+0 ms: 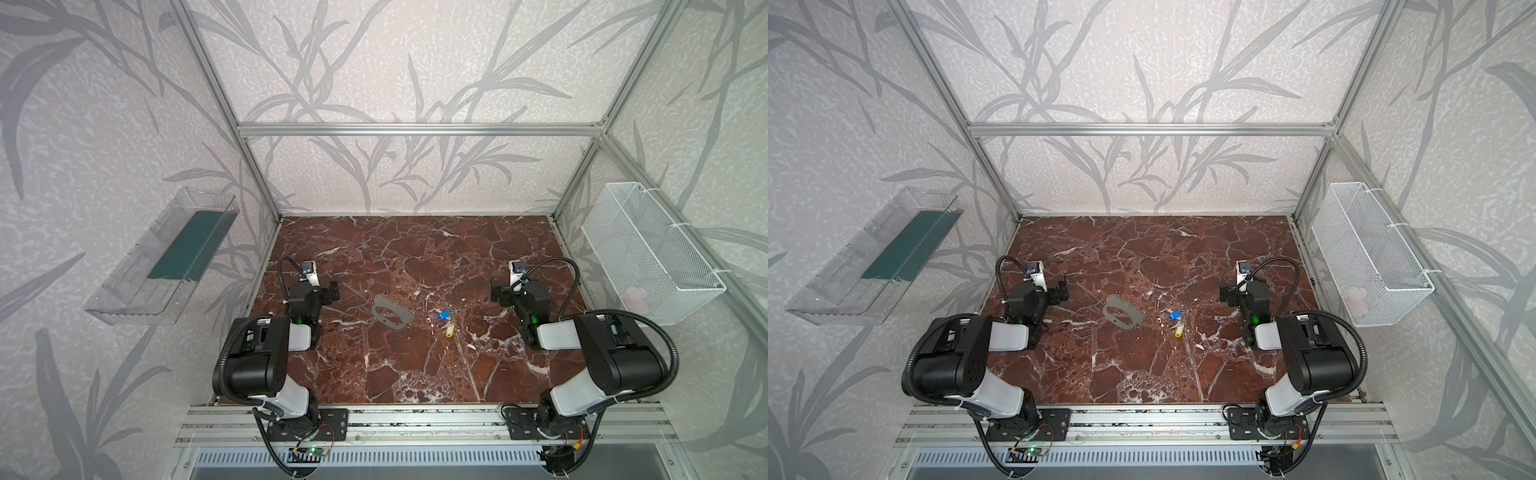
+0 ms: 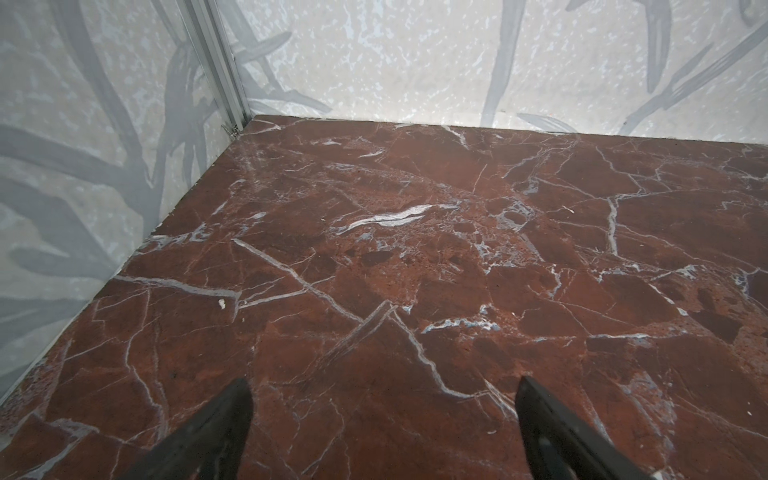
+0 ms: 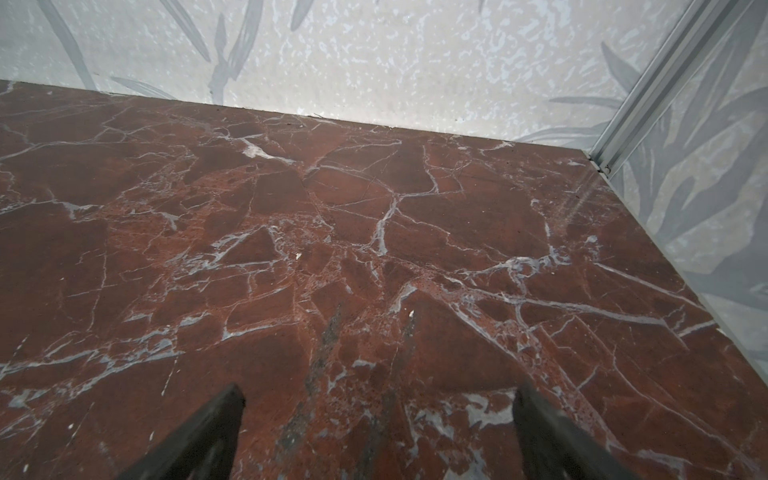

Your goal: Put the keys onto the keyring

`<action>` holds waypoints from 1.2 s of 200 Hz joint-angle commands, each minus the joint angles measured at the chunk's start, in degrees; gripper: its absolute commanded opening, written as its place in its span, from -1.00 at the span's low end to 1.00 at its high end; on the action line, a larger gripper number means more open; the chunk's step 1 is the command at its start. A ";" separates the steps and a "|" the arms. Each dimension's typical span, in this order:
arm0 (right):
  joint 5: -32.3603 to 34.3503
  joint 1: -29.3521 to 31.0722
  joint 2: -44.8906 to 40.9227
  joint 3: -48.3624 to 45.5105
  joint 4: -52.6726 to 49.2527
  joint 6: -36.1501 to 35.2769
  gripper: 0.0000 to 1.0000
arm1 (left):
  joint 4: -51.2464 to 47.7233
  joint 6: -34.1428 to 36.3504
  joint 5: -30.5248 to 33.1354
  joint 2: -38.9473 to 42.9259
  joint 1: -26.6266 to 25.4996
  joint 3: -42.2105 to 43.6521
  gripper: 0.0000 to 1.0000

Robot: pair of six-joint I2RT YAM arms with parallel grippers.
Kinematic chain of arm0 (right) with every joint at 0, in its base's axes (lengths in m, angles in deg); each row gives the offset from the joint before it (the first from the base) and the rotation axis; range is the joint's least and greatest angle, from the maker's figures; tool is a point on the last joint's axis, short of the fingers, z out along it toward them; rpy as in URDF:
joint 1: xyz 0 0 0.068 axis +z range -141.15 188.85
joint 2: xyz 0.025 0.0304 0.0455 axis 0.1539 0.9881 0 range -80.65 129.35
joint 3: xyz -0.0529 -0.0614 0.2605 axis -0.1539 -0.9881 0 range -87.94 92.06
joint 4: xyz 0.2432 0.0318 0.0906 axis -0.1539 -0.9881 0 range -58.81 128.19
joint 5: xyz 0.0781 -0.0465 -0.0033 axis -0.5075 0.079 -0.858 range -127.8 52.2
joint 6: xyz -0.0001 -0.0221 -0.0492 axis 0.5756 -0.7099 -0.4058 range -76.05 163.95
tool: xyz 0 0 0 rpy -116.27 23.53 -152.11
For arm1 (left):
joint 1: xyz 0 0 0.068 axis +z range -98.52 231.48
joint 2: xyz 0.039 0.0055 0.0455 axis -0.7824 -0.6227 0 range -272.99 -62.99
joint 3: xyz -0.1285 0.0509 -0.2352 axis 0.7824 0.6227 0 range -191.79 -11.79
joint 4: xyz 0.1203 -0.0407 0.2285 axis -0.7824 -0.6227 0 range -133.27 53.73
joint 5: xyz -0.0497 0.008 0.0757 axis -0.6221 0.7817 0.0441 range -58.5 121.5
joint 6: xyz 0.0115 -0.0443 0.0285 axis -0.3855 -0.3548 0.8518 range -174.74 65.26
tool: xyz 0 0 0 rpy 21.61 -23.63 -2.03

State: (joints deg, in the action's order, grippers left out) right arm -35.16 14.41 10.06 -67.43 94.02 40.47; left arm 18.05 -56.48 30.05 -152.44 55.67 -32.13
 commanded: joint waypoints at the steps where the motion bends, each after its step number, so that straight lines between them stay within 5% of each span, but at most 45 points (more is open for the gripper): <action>1: 1.05 -0.09 0.22 0.23 1.65 0.52 0.99 | -0.23 -0.65 1.00 -0.37 0.11 -1.17 0.98; 32: 5.28 1.11 -3.45 1.22 -3.20 0.09 0.99 | -4.51 -0.28 2.61 4.45 -0.50 -1.38 0.98; 59: 5.74 2.26 -15.07 8.47 -25.05 -2.53 0.99 | -25.35 -4.22 10.06 15.41 -0.69 -9.05 0.98; 87: 0.02 2.36 -22.90 15.33 -38.20 2.05 0.99 | -44.46 -10.39 6.55 21.87 -2.05 -21.34 0.98; 124: -9.95 5.97 -29.02 17.42 -46.84 9.46 1.00 | -53.33 -15.19 6.77 28.80 -11.74 -25.37 0.98; 167: -15.35 11.59 -33.88 16.21 -54.78 10.86 0.92 | -58.62 -17.74 8.77 36.87 -24.53 -18.70 0.98; 203: -16.04 11.84 -33.41 13.60 -55.66 13.20 0.89 | -61.10 -30.47 9.87 35.45 -28.49 -11.09 0.88; 240: -16.25 11.84 -28.78 14.49 -55.86 13.15 0.78 | -68.63 -30.89 9.46 24.01 -33.31 -14.97 0.67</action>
State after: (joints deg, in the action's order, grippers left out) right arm -50.18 26.04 -21.24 -53.48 39.33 52.80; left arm -43.45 -83.56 38.55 -122.43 24.70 -43.28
